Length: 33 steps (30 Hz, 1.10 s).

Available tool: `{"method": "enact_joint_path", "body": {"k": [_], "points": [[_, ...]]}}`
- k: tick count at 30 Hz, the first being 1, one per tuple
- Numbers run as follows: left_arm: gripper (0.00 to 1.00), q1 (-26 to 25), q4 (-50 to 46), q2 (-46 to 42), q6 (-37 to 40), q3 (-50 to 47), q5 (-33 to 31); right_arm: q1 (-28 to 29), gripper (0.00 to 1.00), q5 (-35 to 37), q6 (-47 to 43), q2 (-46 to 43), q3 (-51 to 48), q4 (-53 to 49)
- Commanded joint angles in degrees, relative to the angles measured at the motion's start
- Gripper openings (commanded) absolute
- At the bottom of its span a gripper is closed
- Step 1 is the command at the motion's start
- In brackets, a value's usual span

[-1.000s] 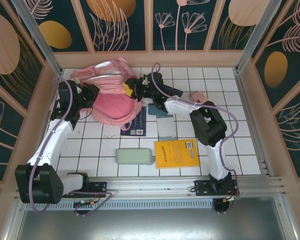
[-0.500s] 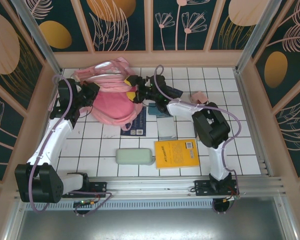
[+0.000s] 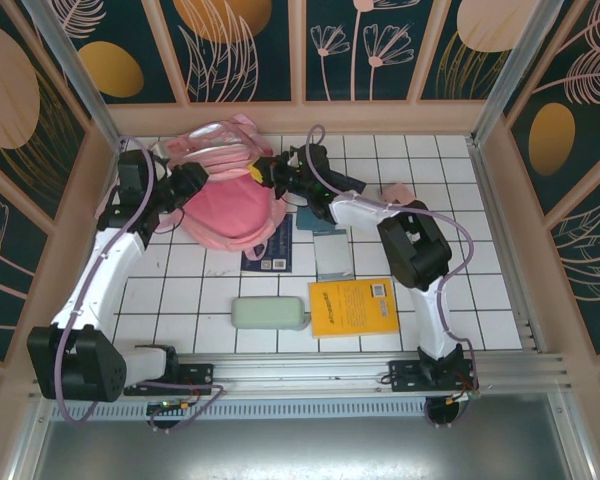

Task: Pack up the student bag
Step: Unzip the student bag at the top-left of the table, then adjust the student bag at the top-left of the table.

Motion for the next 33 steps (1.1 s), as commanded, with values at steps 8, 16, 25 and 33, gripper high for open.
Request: {"method": "enact_joint_path", "body": {"k": [8,16,25,33], "points": [[0.70,-10.58,-19.80,4.54,36.10,19.11,-16.71,-1.75,0.00,-3.84,-4.98,-0.30,4.33,-5.37],[0.77,-24.95,-25.81,13.79,48.60,21.81,-40.51,-2.81,0.00,-6.16,-6.04,-1.08,3.47,-7.15],[0.85,-29.81,-24.05,16.09,52.90,14.88,-53.63,-3.79,0.00,-6.99,-4.83,-1.34,1.82,-5.83],[0.83,-29.81,-18.74,16.56,54.22,9.32,-61.82,-3.53,0.00,-7.23,-3.99,-1.01,3.82,-5.90]]}}
